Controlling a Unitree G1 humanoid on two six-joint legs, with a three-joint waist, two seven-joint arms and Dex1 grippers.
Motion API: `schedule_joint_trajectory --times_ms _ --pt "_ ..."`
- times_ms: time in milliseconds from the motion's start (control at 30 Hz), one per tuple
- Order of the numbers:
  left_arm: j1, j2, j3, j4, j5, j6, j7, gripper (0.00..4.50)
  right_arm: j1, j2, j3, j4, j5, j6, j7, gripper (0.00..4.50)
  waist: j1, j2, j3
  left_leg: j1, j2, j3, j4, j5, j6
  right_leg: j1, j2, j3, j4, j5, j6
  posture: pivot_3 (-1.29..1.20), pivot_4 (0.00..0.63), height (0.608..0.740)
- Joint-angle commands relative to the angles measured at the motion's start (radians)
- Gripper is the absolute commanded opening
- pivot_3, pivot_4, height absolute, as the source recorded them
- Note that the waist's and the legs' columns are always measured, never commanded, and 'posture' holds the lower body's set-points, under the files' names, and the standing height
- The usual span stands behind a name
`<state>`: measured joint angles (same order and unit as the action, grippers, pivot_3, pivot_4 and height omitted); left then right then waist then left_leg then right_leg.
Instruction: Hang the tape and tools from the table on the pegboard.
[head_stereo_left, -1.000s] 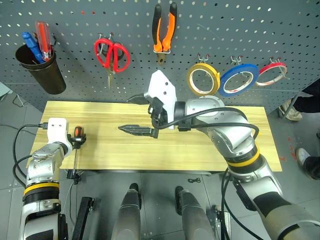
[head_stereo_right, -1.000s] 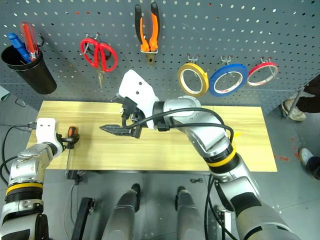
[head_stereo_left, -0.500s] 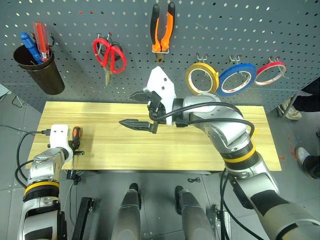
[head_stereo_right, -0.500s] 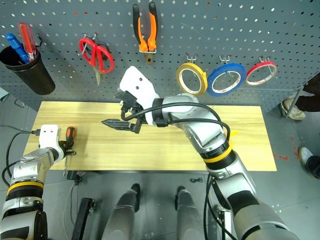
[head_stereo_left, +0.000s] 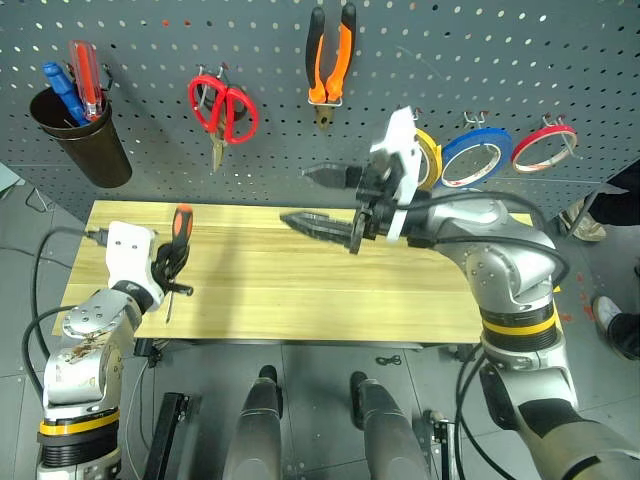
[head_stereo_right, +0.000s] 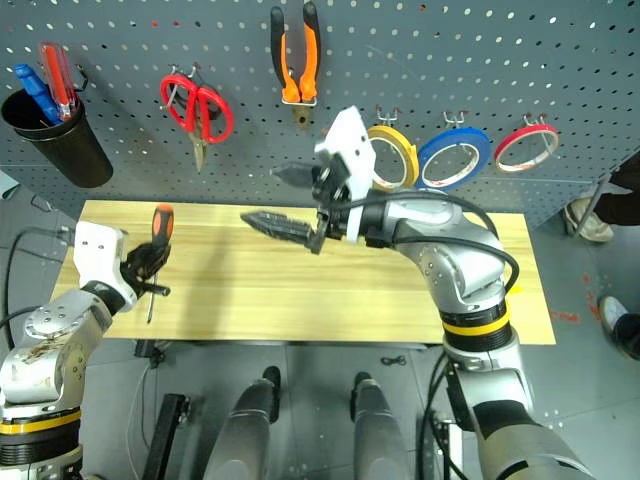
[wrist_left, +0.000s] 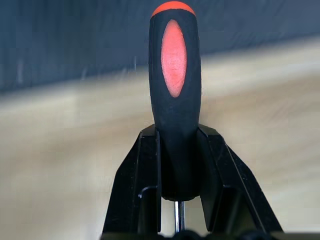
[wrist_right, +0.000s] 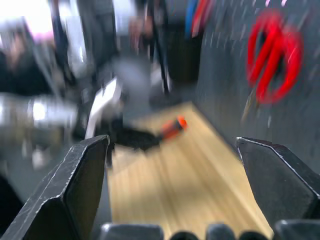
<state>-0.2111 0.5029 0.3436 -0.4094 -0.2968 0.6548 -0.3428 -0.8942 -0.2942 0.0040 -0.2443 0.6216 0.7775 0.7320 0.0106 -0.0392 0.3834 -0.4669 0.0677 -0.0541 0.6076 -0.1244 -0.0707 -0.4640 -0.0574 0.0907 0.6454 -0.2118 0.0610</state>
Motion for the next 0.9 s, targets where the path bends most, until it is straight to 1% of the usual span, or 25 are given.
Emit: schedule_joint_trajectory --times_ms 33,133,267,400,500,733,900 --pt "-0.075 -0.009 0.06 -0.126 -0.01 -0.021 0.084 0.48 -0.105 0.034 -0.107 0.007 0.069 -0.033 -0.073 4.5 0.002 0.0 0.0 0.0 0.0 0.0 0.0 0.0 0.0 0.0 0.0 0.0 0.0 0.0 0.001 0.21 0.315 0.74" --pt "-0.2 0.002 0.061 -0.14 -0.01 -0.022 0.126 0.48 -0.181 0.053 -0.146 0.062 0.089 -0.058 -0.089 4.5 0.008 -0.002 -0.002 0.0 0.0 0.0 0.001 0.001 0.0 0.0 0.0 -0.001 0.0 0.0 0.001 0.22 0.301 0.74" --pt "-0.348 0.017 0.056 -0.066 0.024 -0.062 0.175 0.48 -0.226 0.073 -0.148 0.113 0.056 -0.146 -0.098 4.5 0.017 -0.003 -0.004 -0.002 0.0 0.0 0.0 0.001 0.0 0.001 -0.001 -0.002 -0.003 0.002 0.0 0.22 0.279 0.74" --pt "-0.568 0.04 0.039 0.094 0.064 -0.142 0.227 0.48 -0.243 0.086 -0.137 0.144 0.037 -0.197 -0.115 4.5 0.029 -0.004 -0.004 -0.004 0.0 -0.001 0.0 0.001 0.0 0.0 -0.001 -0.004 -0.003 0.003 -0.001 0.22 0.275 0.74" --pt "-0.681 0.043 0.017 0.218 0.094 -0.231 0.238 0.48 -0.242 0.087 -0.12 0.15 0.016 -0.221 -0.112 4.5 0.034 -0.004 -0.004 -0.008 0.0 -0.002 0.0 0.003 -0.003 -0.004 -0.001 -0.005 -0.003 0.004 -0.001 0.2 0.269 0.74" --pt "-0.86 0.051 -0.007 0.517 0.147 -0.466 0.248 0.48 -0.242 0.08 -0.105 0.156 0.006 -0.23 -0.126 4.5 0.035 -0.004 -0.005 -0.009 0.0 -0.002 0.0 0.004 -0.005 -0.004 -0.001 -0.006 -0.003 0.006 -0.002 0.16 0.26 0.74" --pt "-0.916 0.062 0.018 0.664 0.168 -0.556 0.308 0.48 -0.231 0.072 -0.102 0.145 0.002 -0.221 -0.139 4.5 0.03 -0.004 -0.005 -0.01 0.0 -0.003 0.0 0.005 -0.005 -0.005 -0.001 -0.007 0.001 0.007 -0.002 0.15 0.264 0.74"
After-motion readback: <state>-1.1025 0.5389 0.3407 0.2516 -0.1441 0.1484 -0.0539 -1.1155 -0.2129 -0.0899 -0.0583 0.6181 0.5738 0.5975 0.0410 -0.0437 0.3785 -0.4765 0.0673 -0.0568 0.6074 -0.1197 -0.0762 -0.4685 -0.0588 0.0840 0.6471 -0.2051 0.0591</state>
